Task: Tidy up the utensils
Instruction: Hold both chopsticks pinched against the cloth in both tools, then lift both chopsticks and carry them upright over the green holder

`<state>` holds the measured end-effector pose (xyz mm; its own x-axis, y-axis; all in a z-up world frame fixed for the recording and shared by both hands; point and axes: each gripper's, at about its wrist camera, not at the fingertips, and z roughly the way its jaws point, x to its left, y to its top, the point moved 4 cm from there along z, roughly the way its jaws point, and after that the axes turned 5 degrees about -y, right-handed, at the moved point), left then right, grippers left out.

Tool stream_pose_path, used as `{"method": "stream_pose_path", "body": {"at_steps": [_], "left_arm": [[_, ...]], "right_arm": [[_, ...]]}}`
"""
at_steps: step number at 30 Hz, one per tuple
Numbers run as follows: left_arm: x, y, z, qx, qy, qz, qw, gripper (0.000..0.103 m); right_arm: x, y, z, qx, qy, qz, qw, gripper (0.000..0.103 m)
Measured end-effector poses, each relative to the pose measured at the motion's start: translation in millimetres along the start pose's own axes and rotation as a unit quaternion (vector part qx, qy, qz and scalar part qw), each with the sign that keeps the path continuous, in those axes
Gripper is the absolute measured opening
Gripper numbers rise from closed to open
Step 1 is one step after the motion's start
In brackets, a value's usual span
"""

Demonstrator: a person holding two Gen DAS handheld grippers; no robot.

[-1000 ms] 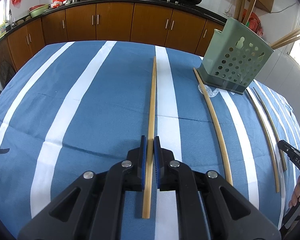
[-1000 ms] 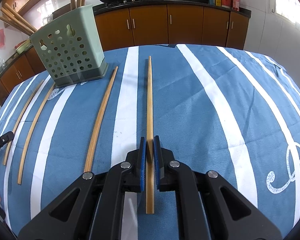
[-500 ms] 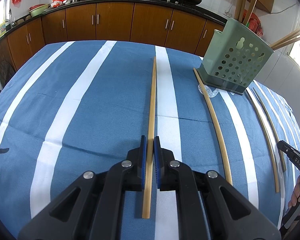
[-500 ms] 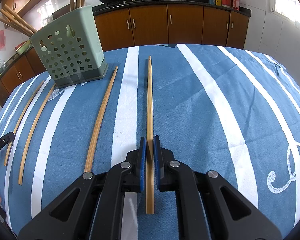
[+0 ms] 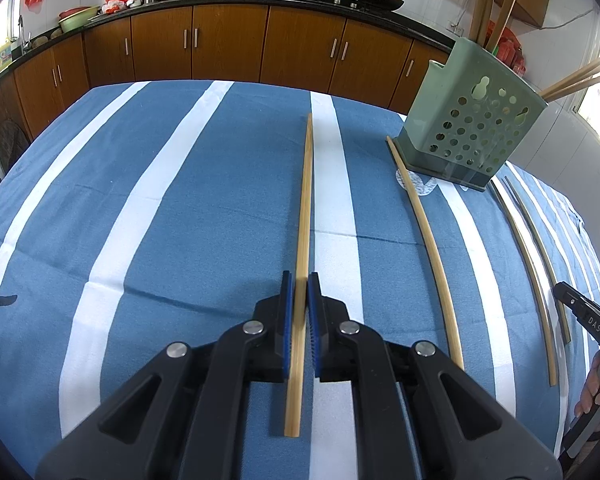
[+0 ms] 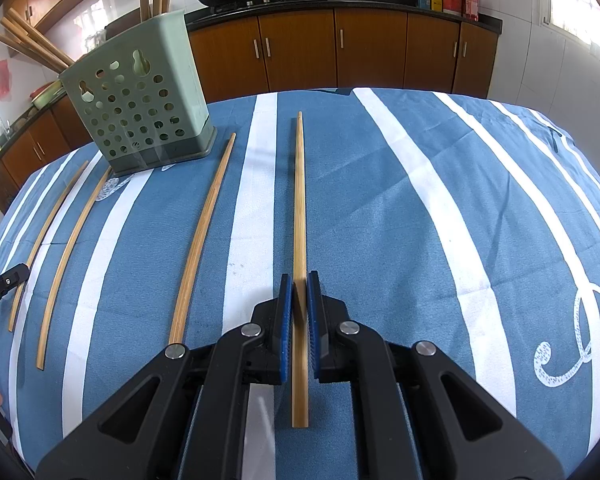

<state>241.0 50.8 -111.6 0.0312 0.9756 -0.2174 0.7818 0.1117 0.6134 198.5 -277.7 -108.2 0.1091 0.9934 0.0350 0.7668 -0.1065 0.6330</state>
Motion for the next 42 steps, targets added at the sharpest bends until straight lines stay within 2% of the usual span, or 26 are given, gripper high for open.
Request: {"method": "stream_pose_path", "body": {"at_steps": [8,19,24,35,38,42], "left_arm": [[-6,-4,-3,0.005,0.018,0.025,0.9995,0.010],[-7,-10,-8,0.005,0.015,0.031,0.9994,0.008],[-7,-8,-16,0.000,-0.003,0.025,0.9997,0.008],[-31,39,-86,-0.103,-0.024,0.046,0.9933,0.008],[-37,53,-107,-0.138,-0.030,0.044,0.9890,0.008],[-42,67,-121,-0.161,-0.035,0.047,0.9852,0.008]], "right_arm": [[1,-5,-4,0.001,-0.001,-0.005,1.000,0.009],[-4,-10,-8,0.001,0.011,0.001,1.000,0.008],[-7,-1,-29,-0.034,0.013,0.007,0.999,0.008],[-15,44,-98,-0.157,0.023,0.025,0.987,0.008],[-15,52,-110,-0.180,0.029,0.028,0.983,0.008],[-12,61,-124,-0.203,0.036,0.025,0.978,0.008]]}}
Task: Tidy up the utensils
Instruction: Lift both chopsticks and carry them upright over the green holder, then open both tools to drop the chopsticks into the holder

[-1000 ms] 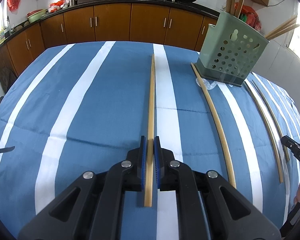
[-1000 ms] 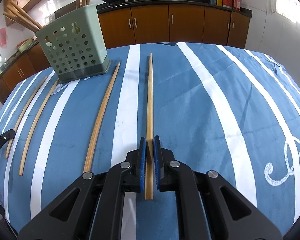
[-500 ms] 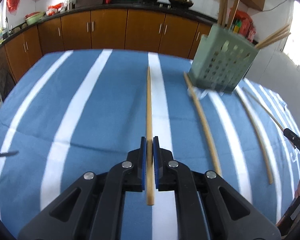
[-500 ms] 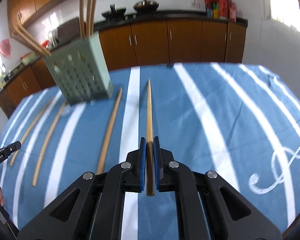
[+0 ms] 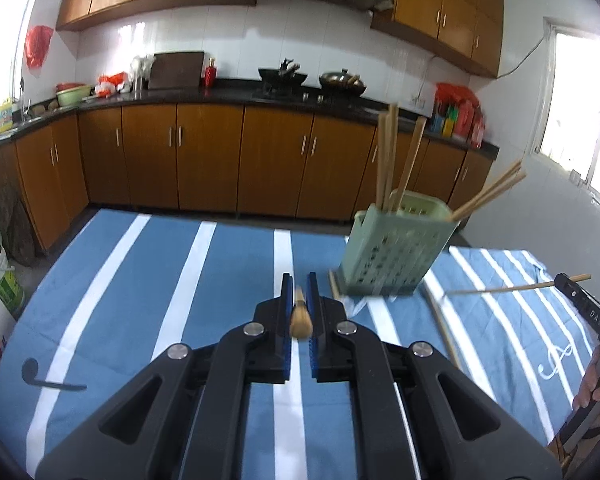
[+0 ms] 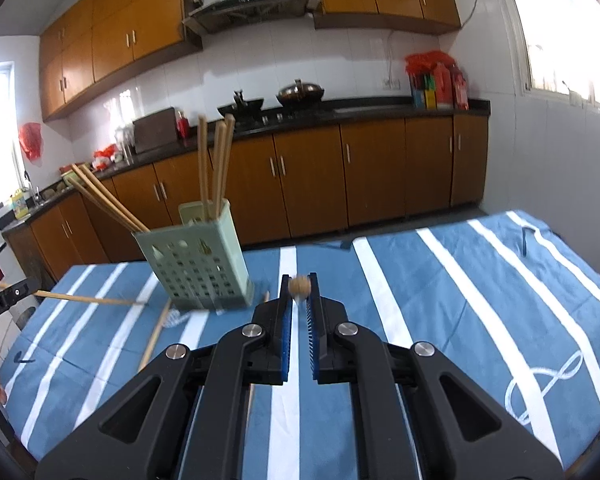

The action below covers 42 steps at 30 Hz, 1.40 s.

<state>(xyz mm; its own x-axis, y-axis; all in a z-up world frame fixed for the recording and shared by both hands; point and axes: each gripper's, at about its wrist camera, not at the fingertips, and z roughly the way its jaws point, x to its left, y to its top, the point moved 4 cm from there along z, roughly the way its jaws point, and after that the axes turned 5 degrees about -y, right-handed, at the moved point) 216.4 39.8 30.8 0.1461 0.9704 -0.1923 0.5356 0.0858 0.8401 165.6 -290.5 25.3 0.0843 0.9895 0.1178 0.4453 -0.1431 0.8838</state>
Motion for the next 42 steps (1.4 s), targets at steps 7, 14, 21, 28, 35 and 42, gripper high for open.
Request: {"method": "stream_pose_path", "body": {"at_steps": [7,14,21,28,35,42], "left_arm": [[-14,34,-17,-0.033,-0.024,0.017,0.9990,0.007],[-45,76,-36,-0.075,-0.058,0.037,0.9949,0.007],[-82,136,-45,-0.163,-0.071,0.030,0.9836,0.007],[-101,174,-13,-0.221,-0.049,0.019,0.9739,0.007],[-98,160,49,-0.182,-0.046,0.023,0.9819,0.007],[-91,149,69,-0.146,-0.049,0.027,0.9877,0.008]], "right_arm": [[14,32,-17,-0.048,0.015,-0.010,0.999,0.008],[37,78,-38,-0.102,0.065,-0.013,0.993,0.008],[65,130,-49,-0.192,0.100,0.009,0.976,0.008],[78,146,-11,-0.230,0.083,0.018,0.970,0.008],[80,124,39,-0.170,0.082,0.026,0.982,0.008],[84,115,37,-0.145,0.095,0.011,0.985,0.034]]}}
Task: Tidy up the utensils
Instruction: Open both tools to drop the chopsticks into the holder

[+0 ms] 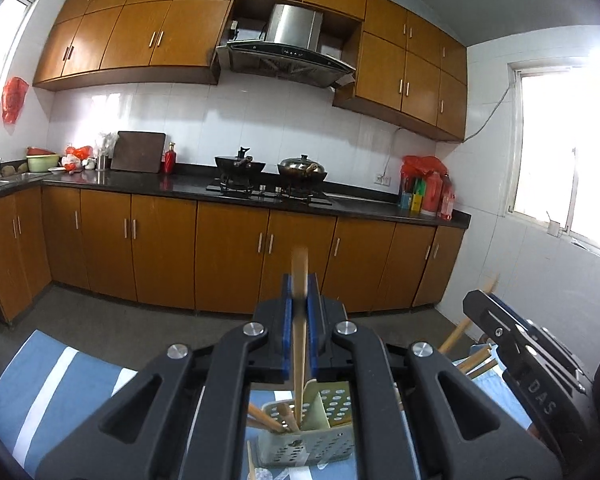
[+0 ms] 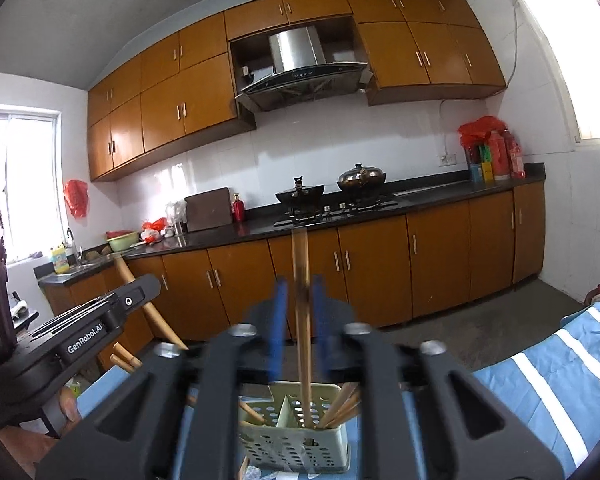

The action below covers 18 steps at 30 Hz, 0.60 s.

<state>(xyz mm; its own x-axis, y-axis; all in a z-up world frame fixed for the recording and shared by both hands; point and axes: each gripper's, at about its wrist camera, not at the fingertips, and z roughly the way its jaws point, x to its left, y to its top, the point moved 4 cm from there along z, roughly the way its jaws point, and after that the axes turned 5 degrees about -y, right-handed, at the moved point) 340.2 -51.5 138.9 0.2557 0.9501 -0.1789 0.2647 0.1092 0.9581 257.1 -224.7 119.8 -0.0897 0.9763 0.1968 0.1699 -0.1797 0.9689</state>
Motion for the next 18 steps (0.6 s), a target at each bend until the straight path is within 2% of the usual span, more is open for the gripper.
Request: {"method": "stream_pose_path", "body": {"at_steps": [1,4,9,12,13,16,18], "left_arm": [[2,0,-2,0.001,0.001,-0.001,1.0000,0.009],[7,4,-12,-0.002,0.006,-0.007,1.0000,0.011],[23,5,-50,-0.010,0.017,-0.023,0.9995,0.023],[33,-7,-76,0.000,0.027,-0.025,0.9993,0.033],[39,-17,-86,0.010,0.032,-0.025,0.9991,0.037],[59,-56,-102,0.050,0.047,-0.027,0.9973,0.046],[74,-87,-103,0.087,0.061,-0.029,0.9939,0.046]], "right_arm": [[-1,2,-4,-0.004,0.000,0.001,1.000,0.039],[-2,10,-12,-0.011,-0.003,-0.001,1.000,0.039],[-18,16,-45,-0.019,-0.023,0.015,0.999,0.039],[-35,3,-61,-0.001,-0.048,0.018,0.999,0.043],[-41,-5,-64,0.011,-0.059,0.019,0.998,0.044],[-65,-47,-62,0.085,-0.098,0.014,0.991,0.045],[-85,-91,-55,0.159,-0.124,0.020,0.979,0.045]]}}
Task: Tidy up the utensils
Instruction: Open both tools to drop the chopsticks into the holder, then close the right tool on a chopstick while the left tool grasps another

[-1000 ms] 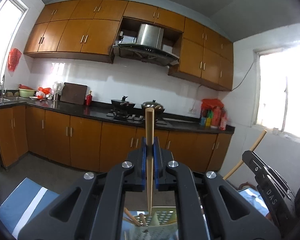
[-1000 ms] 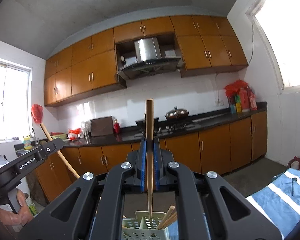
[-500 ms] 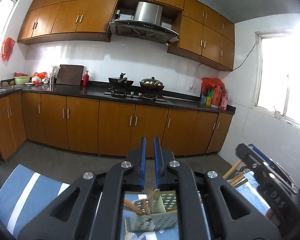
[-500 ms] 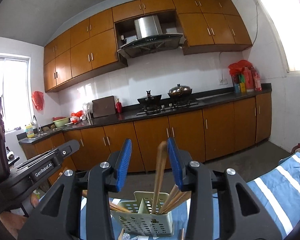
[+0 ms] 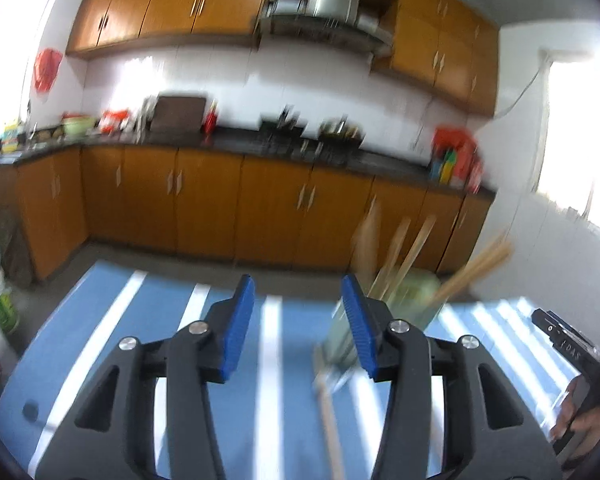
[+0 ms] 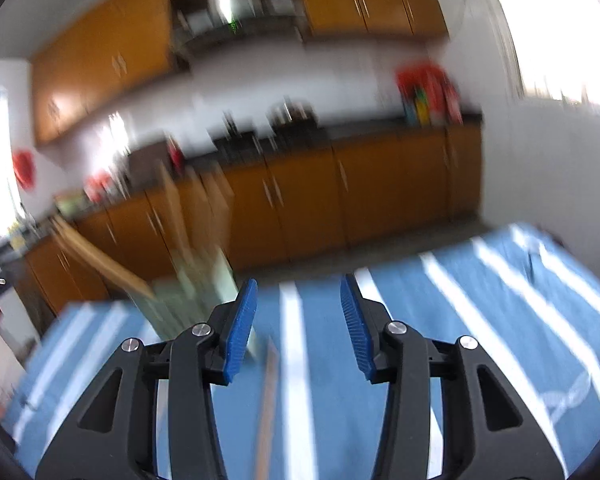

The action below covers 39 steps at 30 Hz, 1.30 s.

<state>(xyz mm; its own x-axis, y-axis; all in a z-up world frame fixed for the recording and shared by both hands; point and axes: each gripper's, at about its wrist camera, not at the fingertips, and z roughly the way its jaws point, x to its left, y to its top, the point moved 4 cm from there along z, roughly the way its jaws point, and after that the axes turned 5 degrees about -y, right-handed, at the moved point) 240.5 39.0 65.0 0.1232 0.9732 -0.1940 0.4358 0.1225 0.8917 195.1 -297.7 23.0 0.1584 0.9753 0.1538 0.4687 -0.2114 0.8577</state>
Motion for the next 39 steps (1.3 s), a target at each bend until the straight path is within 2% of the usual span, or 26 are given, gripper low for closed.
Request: {"method": "stream_pose_path", "body": {"at_steps": [3,5,8,11,15,17,19,21,27,31,34,39], "left_arm": [[27,-54,17,0.078,0.019,-0.017,0.9966,0.046],[37,-81,26,0.117,0.025,-0.025,0.9926,0.046],[44,-115,36,0.158,0.030,-0.028,0.9866,0.046],[39,-133,42,0.178,0.019,-0.030,0.9833,0.046],[17,-137,45,0.185,0.002,-0.019,0.9826,0.046],[3,-139,46,0.189,-0.008,-0.010,0.9819,0.046],[-6,-140,49,0.194,-0.016,-0.003,0.9808,0.046],[-16,-142,54,0.202,-0.024,0.004,0.9791,0.046],[-43,-152,69,0.225,-0.034,0.027,0.9733,0.039],[-51,-164,84,0.250,-0.018,0.041,0.9671,0.022],[-50,-165,88,0.243,0.002,0.053,0.9687,0.008],[-23,-160,88,0.238,0.025,0.027,0.9705,0.008]], "right_arm": [[-13,-52,29,0.098,-0.014,0.008,0.995,0.045],[-12,-83,39,0.140,-0.012,0.009,0.990,0.045],[-1,-106,43,0.174,0.012,0.012,0.985,0.044],[18,-114,40,0.182,0.045,-0.002,0.982,0.042],[47,-118,40,0.187,0.064,-0.044,0.979,0.035],[56,-122,43,0.196,0.057,-0.064,0.977,0.027],[59,-131,51,0.208,0.041,-0.084,0.974,0.012],[58,-130,51,0.198,0.028,-0.092,0.975,0.008],[30,-125,50,0.195,0.007,-0.058,0.979,0.008],[24,-125,50,0.194,0.006,-0.056,0.979,0.008],[24,-125,50,0.192,0.005,-0.060,0.980,0.008],[25,-124,52,0.191,0.007,-0.065,0.979,0.008]]}}
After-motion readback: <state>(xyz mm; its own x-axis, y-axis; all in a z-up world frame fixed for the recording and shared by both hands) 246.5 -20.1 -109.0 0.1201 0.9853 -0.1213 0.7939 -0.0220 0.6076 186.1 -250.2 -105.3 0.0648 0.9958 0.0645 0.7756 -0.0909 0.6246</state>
